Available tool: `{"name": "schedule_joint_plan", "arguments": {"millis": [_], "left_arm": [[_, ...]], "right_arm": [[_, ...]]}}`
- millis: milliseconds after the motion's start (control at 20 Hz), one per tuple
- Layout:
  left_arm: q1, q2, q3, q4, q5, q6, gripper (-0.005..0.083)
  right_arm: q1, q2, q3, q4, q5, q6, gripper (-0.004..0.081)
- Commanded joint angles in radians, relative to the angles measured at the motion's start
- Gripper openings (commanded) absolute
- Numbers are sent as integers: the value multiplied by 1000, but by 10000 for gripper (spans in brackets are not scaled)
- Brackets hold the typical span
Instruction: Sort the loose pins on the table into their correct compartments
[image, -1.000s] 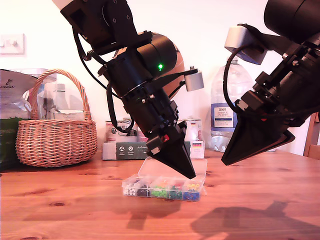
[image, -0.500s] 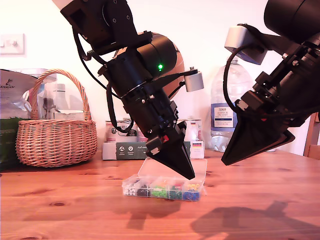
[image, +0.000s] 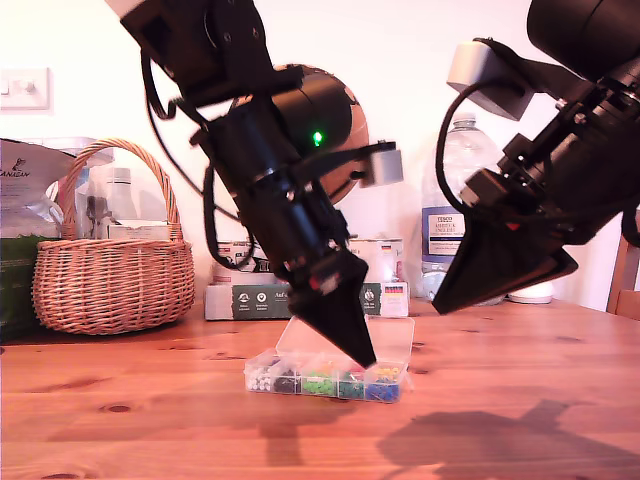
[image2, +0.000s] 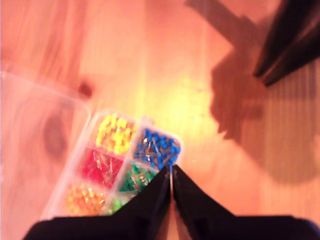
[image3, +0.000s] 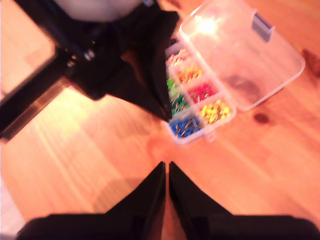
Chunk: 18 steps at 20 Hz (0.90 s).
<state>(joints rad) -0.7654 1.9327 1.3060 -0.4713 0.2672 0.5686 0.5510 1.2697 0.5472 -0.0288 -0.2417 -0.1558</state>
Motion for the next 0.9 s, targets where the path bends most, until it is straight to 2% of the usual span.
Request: {"name": "schedule_joint_plan", "arguments": {"millis": [0,50,150,400,550,700,850], "left_arm": [[0,-64,-8,18,-2,-92,-24],[5,-80,-8,34,-12,-157,-24],[14,-109,-8,68,-24,-212,-24],[43,-179,-56,162,-26,-298,-24],[64,-266,-192,299,-27,-348,-24],[82,-397,-368,457,-49,-422,-24],[107,-543,-543,605,-69,-513,-24]], "right_arm": [[-3,-14,-18,30,26,21,-12],[-3,-28,-18,43,50,27,-12],[-3,-68,-19,55,96,30,-12],[-31,-225,-66,120,185,90,-12],[-76,-336,-122,121,208,108,-12],[-123,-460,-173,125,195,146,-12],[-131,-586,-202,82,192,159,-12]]}}
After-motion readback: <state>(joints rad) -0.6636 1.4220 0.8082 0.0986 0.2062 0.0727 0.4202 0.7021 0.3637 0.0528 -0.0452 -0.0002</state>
